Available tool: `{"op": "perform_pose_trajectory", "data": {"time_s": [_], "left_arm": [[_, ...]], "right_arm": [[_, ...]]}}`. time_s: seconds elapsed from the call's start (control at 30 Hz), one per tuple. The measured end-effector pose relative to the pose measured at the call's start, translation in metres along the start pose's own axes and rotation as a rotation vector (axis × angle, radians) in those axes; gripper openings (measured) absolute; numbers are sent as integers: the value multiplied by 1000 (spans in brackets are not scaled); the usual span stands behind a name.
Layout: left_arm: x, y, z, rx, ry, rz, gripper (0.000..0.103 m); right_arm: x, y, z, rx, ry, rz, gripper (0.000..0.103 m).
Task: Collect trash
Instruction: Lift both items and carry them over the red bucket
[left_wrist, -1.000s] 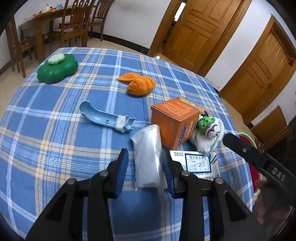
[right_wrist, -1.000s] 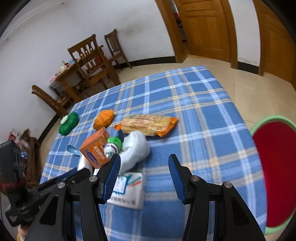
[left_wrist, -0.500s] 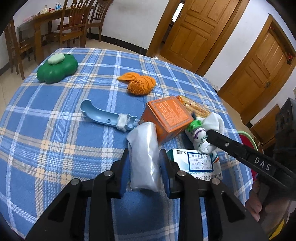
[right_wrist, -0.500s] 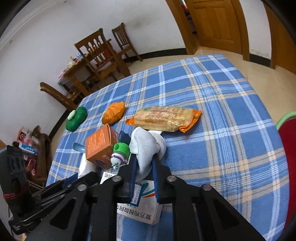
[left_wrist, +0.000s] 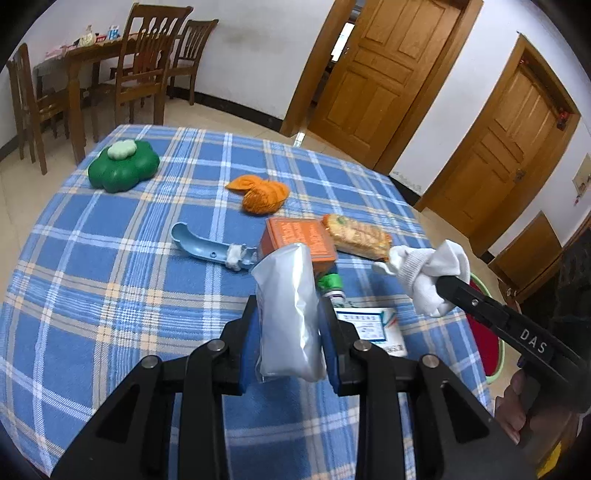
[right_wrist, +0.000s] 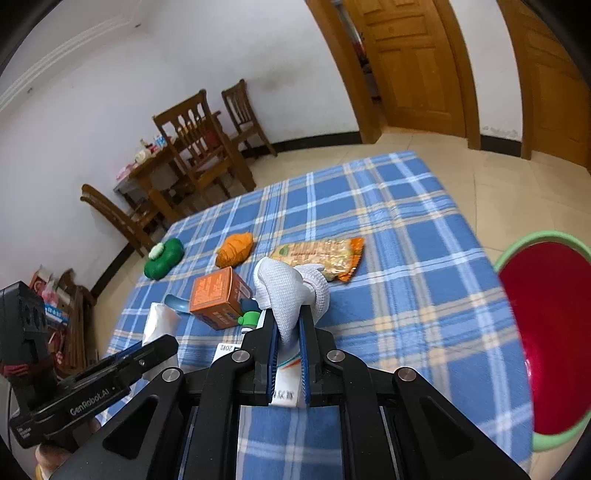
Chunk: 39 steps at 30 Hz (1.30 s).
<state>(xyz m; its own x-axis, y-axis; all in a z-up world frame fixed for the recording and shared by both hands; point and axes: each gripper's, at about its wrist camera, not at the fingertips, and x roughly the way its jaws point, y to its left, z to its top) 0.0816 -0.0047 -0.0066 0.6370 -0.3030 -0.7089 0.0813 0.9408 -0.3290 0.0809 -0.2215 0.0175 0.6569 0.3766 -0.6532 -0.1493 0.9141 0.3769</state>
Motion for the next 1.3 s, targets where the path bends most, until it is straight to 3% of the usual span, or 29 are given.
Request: {"op": "perform_pose_trajectory", "data": {"time_s": [0.33,0.73,1.3], "left_arm": [[-20,-32,-3,66,-27,-33,31],[-22,-83,-2,158,-12,-122,31],[7,-161,-5,262,44,-218,31]], "right_arm": [[-55,-12,-9,32,-90,-33,10],[-104,-41,-18,87,-178,-104,10],[-135,-127,-32,227,-200,-288,11]]}}
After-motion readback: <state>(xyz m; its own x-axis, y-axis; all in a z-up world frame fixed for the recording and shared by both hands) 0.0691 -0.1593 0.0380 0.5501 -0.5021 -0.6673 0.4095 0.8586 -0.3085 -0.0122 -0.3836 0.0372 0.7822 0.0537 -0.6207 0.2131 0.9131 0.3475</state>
